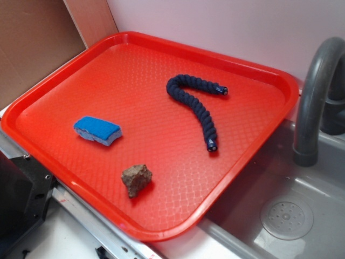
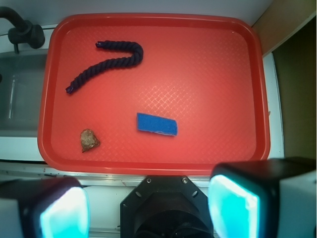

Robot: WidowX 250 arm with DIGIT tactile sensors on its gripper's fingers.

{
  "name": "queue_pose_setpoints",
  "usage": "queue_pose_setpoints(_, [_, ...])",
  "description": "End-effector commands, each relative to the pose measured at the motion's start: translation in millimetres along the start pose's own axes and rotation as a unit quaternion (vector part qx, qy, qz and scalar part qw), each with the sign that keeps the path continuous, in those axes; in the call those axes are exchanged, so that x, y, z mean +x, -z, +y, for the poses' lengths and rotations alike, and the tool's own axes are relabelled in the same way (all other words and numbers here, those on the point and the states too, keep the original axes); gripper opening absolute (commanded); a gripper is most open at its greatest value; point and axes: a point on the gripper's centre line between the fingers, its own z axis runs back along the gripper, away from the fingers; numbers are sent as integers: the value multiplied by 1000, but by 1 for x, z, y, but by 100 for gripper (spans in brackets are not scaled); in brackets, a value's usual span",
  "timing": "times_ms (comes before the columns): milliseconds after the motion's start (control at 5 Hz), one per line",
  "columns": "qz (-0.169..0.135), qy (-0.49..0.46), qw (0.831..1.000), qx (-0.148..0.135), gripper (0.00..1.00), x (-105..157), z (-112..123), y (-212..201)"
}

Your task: Grab the blue rope.

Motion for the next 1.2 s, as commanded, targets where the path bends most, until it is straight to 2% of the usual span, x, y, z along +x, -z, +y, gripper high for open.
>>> queue_pose_setpoints(0, [0,0,1000,0,100,0,0,0])
queue_pose_setpoints(200, [-27,129,991,31,100,36,-15,15])
queue_pose_setpoints(400, [-35,256,964,57,100,59,-34,26])
queue_pose_setpoints(600, [-29,378,923,68,100,79,-64,61])
queue_pose_setpoints(800, [-13,497,863,94,100,90,-84,102])
queue_pose_setpoints(1000, [30,607,789,87,100,105,-103,158])
